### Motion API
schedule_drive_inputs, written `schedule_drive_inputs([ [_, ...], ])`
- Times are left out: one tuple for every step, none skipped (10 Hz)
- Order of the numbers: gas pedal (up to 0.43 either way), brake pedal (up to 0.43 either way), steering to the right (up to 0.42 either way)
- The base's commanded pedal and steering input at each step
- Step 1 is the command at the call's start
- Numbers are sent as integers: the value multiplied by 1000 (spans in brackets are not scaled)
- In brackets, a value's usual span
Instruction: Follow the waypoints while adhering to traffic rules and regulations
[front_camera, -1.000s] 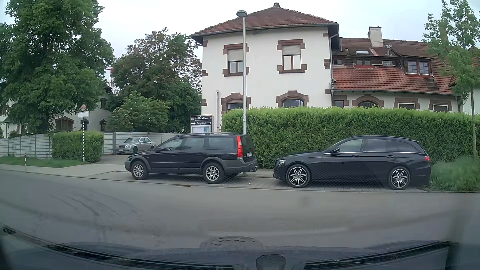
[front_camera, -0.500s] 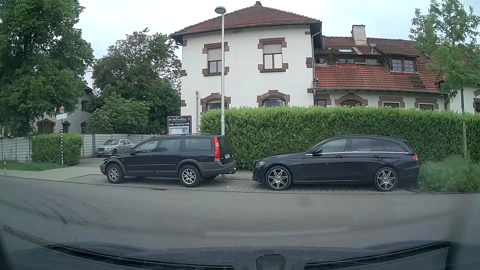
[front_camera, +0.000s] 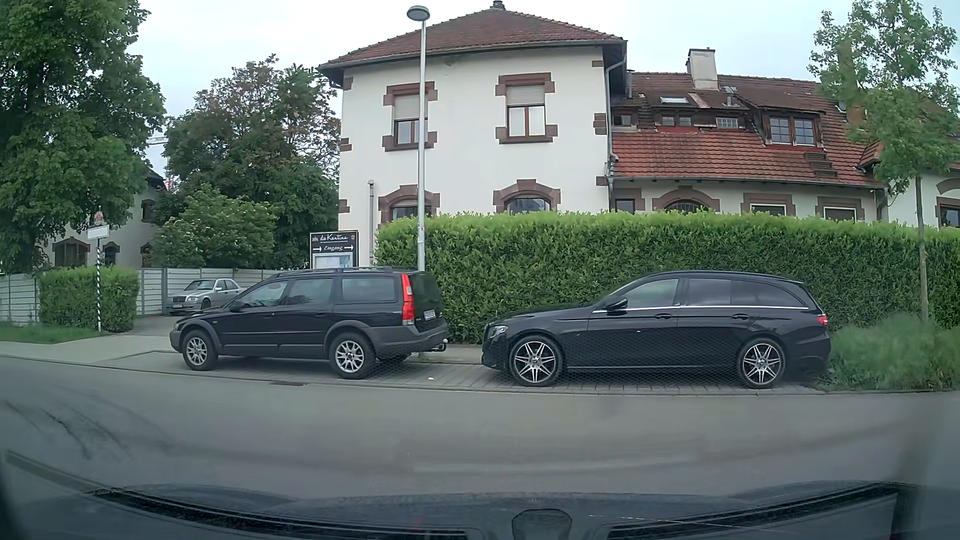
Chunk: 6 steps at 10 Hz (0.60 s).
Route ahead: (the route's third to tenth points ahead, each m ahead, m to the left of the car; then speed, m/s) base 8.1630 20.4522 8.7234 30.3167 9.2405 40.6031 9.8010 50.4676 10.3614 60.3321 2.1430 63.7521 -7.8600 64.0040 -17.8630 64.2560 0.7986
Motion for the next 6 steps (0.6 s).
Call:
schedule_drive_inputs([
  [0, 67, 154],
  [0, 91, 117],
  [0, 122, 71],
  [0, 128, 38],
  [0, 134, 15],
  [0, 140, -14],
])
